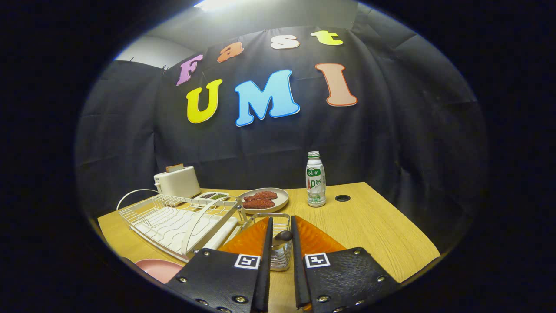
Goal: Take the plate from the dish rack, then take the spoon from the basket and place it into the plate.
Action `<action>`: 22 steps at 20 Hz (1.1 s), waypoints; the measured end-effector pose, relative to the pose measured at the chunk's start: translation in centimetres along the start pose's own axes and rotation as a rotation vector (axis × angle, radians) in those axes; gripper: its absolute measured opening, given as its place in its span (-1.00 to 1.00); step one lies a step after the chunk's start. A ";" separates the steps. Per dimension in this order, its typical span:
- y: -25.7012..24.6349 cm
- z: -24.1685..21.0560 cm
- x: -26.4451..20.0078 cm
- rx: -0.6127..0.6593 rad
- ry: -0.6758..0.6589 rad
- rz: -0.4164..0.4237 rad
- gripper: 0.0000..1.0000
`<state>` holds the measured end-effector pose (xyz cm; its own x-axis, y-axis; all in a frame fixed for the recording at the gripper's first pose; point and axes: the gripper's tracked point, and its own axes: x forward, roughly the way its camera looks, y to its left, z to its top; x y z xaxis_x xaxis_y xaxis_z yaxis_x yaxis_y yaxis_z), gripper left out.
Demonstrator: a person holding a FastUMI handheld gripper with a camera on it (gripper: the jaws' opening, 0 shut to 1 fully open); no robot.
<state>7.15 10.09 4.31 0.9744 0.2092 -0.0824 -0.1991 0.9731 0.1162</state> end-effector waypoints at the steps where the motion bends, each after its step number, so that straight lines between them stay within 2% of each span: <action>1: 0.2 0.0 0.2 0.010 -0.002 0.009 -0.53; 3: -0.1 0.4 0.8 0.030 -0.021 0.000 -0.54; 5: -1.2 0.8 0.8 0.028 -0.037 -0.060 -0.54; 6: -1.0 0.4 1.4 0.039 -0.027 -0.064 -0.63; 9: 0.0 0.3 1.6 0.056 0.017 -0.055 -0.66; 10: 0.2 0.5 1.4 0.059 0.032 -0.056 -0.78; 13: 0.4 1.2 1.6 0.069 0.046 -0.060 -0.78; 14: 0.7 1.2 2.0 0.071 0.068 -0.060 -0.91; 22: 1.9 4.0 2.1 -0.001 0.087 -0.032 -0.91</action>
<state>9.28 11.99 8.35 0.9675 0.1859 -0.1714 -0.1684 0.9794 0.1115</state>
